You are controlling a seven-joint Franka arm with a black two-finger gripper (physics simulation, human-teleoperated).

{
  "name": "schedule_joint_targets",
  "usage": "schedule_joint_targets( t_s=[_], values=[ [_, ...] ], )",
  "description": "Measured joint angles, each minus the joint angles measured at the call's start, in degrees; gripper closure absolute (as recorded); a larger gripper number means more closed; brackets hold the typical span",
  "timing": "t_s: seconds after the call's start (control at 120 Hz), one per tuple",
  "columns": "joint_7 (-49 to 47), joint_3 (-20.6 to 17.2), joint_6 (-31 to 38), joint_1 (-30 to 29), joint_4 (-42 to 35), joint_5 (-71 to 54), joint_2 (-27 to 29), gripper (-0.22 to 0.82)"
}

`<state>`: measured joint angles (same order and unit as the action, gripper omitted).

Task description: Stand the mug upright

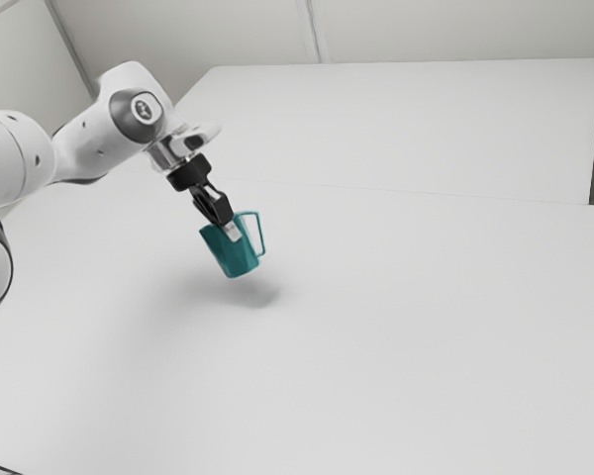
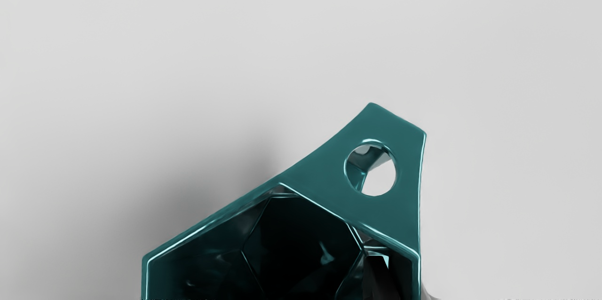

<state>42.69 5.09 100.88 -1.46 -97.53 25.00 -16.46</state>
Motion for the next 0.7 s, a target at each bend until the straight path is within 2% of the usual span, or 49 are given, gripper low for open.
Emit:
schedule_joint_targets(
  t_s=[0.25, 0.7],
  values=[
    [-4.65, 0.0, 2.45, 2.76, -0.24, -8.88, 1.19, 0.79],
    [-11.76, 0.0, 11.16, 6.25, -1.75, -16.69, 0.08, 0.79]
  ],
)
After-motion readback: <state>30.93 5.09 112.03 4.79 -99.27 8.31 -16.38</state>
